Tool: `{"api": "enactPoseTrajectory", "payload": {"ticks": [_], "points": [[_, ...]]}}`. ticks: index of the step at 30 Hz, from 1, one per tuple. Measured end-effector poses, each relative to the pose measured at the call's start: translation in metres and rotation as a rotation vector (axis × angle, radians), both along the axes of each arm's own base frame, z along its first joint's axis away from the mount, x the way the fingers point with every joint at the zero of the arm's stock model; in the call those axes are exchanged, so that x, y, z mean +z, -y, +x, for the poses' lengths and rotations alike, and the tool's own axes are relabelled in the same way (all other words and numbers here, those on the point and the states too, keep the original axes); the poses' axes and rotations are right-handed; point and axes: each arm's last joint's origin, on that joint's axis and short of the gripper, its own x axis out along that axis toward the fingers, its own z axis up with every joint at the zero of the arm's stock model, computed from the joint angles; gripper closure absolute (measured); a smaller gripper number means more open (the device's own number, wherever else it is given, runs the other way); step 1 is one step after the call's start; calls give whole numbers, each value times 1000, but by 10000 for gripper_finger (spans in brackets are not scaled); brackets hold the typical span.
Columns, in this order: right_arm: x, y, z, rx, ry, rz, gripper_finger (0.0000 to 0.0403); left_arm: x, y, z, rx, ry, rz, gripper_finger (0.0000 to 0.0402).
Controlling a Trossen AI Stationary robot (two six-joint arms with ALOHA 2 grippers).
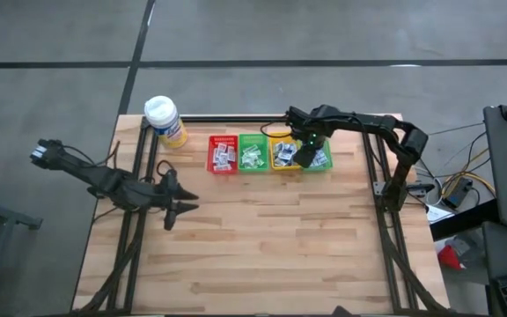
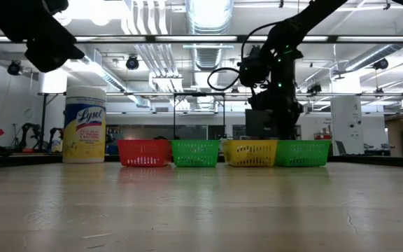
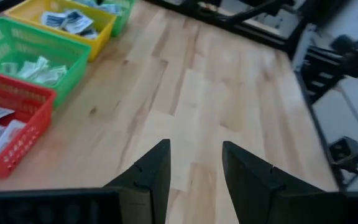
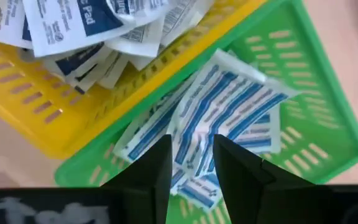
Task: Pick & Place First Aid Supplies
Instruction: Put the blue fingertip bandage into the right green bin, then return to Home Position
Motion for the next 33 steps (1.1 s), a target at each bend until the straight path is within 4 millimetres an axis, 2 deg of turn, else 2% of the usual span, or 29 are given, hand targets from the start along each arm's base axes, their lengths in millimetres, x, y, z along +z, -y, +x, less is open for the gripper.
{"api": "enactPoseTrajectory", "payload": {"ticks": [10,17,22,25,29,33], "points": [[-28,11,6,31,-61,0,306,3,0,-4,-66,15,5,264],[-20,9,0,45,-102,-7,320,3,2,-4,-112,11,-16,264],[2,0,-8,70,-60,28,328,5,3,-4,-168,27,2,264],[22,-7,-17,80,-15,39,331,11,3,-8,-240,86,31,264],[63,-20,-32,107,151,14,335,17,-1,-19,-263,152,38,264],[110,-39,-54,156,364,-106,332,22,-5,-30,-273,205,57,264]]}}
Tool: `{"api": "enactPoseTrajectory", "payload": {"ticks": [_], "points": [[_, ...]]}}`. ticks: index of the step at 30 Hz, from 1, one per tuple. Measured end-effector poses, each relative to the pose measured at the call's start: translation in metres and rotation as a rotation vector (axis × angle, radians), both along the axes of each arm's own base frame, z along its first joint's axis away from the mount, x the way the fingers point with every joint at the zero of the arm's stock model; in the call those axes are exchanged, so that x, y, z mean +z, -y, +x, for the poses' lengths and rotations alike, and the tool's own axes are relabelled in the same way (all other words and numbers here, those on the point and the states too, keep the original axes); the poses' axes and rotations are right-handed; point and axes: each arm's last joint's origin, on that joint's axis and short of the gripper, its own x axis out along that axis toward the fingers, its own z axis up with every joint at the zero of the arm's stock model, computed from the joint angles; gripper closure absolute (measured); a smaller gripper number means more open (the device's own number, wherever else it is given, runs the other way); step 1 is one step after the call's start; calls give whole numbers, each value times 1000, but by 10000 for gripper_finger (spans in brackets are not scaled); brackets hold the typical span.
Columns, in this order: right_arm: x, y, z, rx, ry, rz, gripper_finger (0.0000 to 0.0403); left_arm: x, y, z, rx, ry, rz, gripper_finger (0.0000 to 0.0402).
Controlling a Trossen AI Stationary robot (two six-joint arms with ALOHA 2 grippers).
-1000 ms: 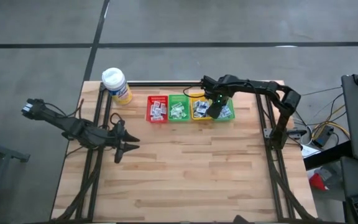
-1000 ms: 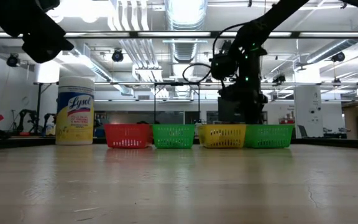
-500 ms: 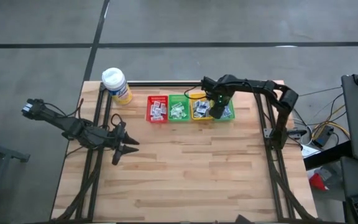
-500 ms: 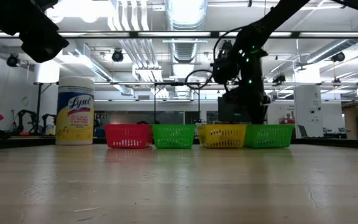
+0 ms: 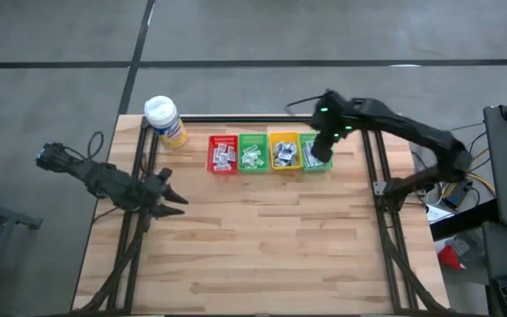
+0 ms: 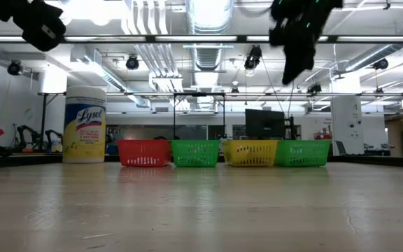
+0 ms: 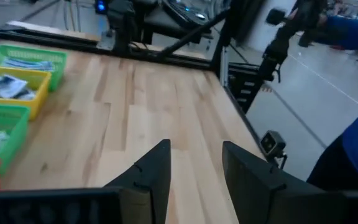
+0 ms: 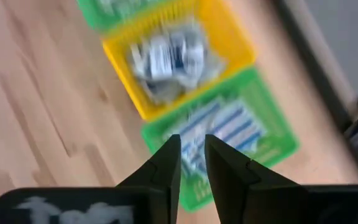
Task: Pick & Place First Aid Supplies
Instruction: Return to Home Position
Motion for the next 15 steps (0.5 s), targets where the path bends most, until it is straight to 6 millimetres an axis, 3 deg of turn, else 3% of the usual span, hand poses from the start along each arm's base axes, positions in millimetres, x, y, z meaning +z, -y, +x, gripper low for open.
{"api": "enactPoseTrajectory", "payload": {"ticks": [4,7,11,15], "points": [[34,-23,-33,11,217,-128,326,-2,-5,-10,27,-10,9,264],[45,-41,-61,24,382,-198,321,0,-9,-16,52,28,28,264],[42,-63,-93,10,601,-247,317,1,-12,-21,51,66,68,264],[27,-79,-118,-28,753,-256,319,0,-11,-20,51,87,65,264]]}}
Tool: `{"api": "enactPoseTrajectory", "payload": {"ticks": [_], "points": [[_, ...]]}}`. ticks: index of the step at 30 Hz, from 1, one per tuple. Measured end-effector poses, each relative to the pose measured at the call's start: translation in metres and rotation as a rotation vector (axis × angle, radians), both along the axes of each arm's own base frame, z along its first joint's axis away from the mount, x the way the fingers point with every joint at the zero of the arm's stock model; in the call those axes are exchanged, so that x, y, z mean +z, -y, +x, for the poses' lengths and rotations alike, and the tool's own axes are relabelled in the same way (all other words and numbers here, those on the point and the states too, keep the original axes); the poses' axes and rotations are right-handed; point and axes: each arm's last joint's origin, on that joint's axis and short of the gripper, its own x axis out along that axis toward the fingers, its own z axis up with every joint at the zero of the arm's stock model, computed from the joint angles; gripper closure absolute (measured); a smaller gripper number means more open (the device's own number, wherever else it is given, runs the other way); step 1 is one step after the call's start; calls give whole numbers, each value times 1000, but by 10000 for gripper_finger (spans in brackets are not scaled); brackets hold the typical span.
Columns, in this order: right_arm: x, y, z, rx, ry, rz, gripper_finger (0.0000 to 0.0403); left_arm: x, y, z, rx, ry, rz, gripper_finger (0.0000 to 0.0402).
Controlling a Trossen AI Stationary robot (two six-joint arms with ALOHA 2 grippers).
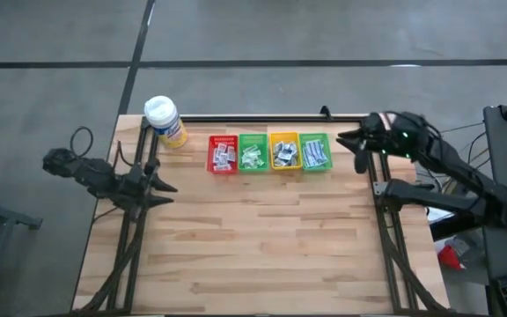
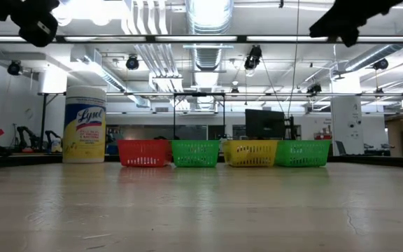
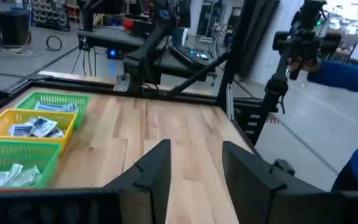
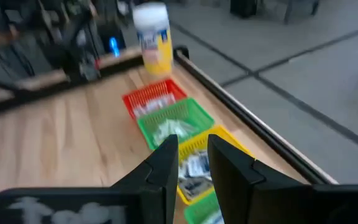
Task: Pick & Place First Aid Supplies
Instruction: Return to Home Position
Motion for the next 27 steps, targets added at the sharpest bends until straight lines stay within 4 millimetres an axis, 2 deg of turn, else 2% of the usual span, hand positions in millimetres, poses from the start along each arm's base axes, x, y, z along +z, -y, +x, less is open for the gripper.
{"api": "enactPoseTrajectory", "payload": {"ticks": [5,8,11,13,17,21,24,27], "points": [[-28,-9,-15,-59,128,131,329,-22,7,15,-5,112,15,264],[-46,-15,-21,-5,126,131,334,-42,12,27,-2,231,52,264],[-61,-19,-26,36,121,117,335,-55,11,34,97,297,71,264],[-70,-21,-30,36,128,113,332,-60,8,37,176,271,72,264],[-81,-27,-39,41,170,96,325,-54,1,41,260,237,109,264],[-88,-33,-48,40,237,85,318,-42,-10,40,326,128,156,264],[-97,-36,-53,34,283,113,315,-32,-15,33,279,60,153,264],[-114,-32,-47,20,266,156,314,-30,-16,24,241,32,121,264]]}}
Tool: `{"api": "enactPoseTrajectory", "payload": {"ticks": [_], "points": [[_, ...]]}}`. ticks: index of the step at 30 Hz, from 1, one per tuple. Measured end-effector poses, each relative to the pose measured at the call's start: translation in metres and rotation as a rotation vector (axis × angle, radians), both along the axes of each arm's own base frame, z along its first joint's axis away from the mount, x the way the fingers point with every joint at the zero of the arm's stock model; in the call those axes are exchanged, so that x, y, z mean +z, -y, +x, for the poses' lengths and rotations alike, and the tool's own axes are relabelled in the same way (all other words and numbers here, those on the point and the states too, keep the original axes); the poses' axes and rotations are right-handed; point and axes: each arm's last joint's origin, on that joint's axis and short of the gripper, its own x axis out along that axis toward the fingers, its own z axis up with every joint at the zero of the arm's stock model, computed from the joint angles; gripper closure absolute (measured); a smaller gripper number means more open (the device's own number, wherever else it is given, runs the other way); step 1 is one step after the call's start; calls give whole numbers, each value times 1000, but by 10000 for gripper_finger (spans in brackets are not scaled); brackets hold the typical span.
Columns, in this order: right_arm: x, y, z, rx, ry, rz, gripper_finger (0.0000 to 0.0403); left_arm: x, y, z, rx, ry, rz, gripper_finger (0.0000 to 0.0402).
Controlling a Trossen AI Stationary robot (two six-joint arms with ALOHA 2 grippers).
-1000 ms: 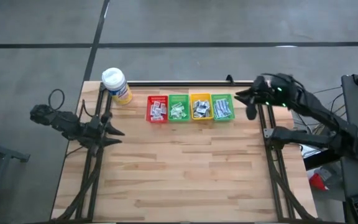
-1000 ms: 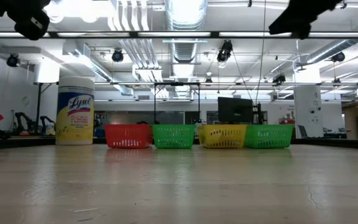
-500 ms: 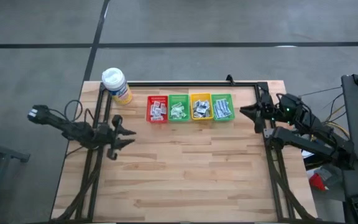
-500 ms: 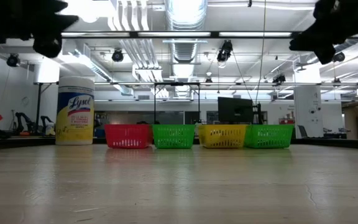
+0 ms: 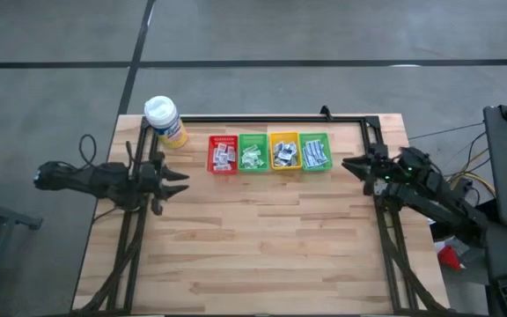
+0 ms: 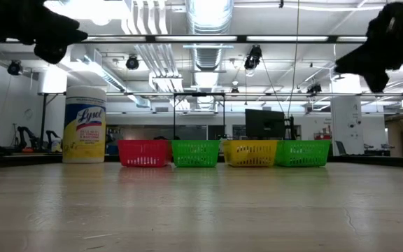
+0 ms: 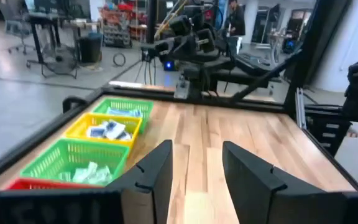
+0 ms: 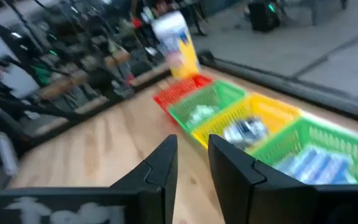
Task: Pick & Place First Aid Supplies
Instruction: Return to Home Position
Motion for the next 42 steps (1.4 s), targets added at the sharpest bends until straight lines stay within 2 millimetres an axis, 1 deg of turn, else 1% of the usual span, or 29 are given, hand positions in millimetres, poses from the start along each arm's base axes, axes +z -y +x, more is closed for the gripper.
{"api": "enactPoseTrajectory", "payload": {"ticks": [5,9,11,14,18,23,25,27,29,32,36,40,42], "points": [[-28,11,16,-54,-29,3,322,-12,-2,-11,25,53,-46,264],[-42,18,18,-201,-30,2,330,-23,-3,-14,34,104,-51,264],[-47,19,19,-220,-39,-2,334,-27,-4,-15,48,117,-53,264],[-47,17,18,-175,-35,-31,334,-42,-4,-13,64,74,-42,264],[-46,15,16,-159,-40,-41,328,-50,-6,-11,135,63,-32,264],[-41,14,14,-153,-52,-49,320,-45,-7,-14,146,52,-1,264],[-40,14,14,-152,-52,-59,318,-50,-7,-14,152,23,5,264],[-39,15,16,-155,3,-74,316,-53,-7,-13,162,22,3,264],[-41,17,19,-153,52,-99,314,-54,-6,-11,165,52,-4,264],[-49,19,22,-159,75,-122,314,-60,-6,-8,159,84,-12,264],[-52,21,25,-168,63,-140,321,-60,-5,-6,136,106,-1,264],[-54,23,25,-213,33,-153,329,-60,-4,-6,127,106,2,264],[-54,23,25,-211,28,-174,333,-61,-4,-6,126,107,-20,264]]}}
